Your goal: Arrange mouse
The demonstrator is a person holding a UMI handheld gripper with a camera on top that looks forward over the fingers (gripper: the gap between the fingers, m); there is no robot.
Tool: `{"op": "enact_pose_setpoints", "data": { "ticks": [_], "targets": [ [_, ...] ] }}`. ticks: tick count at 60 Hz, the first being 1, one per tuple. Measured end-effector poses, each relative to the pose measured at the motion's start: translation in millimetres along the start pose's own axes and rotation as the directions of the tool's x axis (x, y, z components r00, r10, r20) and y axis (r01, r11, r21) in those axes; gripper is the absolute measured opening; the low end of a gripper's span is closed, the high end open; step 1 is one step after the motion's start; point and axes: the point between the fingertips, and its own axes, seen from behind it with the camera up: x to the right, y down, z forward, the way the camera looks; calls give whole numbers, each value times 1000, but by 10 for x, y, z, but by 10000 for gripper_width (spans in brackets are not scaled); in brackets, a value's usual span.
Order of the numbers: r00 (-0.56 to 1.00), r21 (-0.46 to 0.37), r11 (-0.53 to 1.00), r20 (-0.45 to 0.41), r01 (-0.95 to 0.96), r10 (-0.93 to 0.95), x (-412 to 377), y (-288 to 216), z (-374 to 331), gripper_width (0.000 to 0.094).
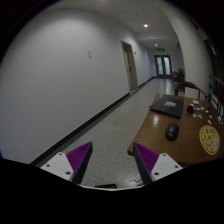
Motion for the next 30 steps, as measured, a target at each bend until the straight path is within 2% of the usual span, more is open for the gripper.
{"op": "enact_pose_setpoints", "data": {
  "ticks": [6, 15, 30],
  "targets": [
    [1000, 10, 1000, -26, -9, 9, 123, -23, 11, 828],
    [992, 39, 999, -126, 7, -2, 716, 5, 134, 823],
    [931, -33, 998, -363, -53, 38, 2201, 139, 606, 821]
  ]
}}
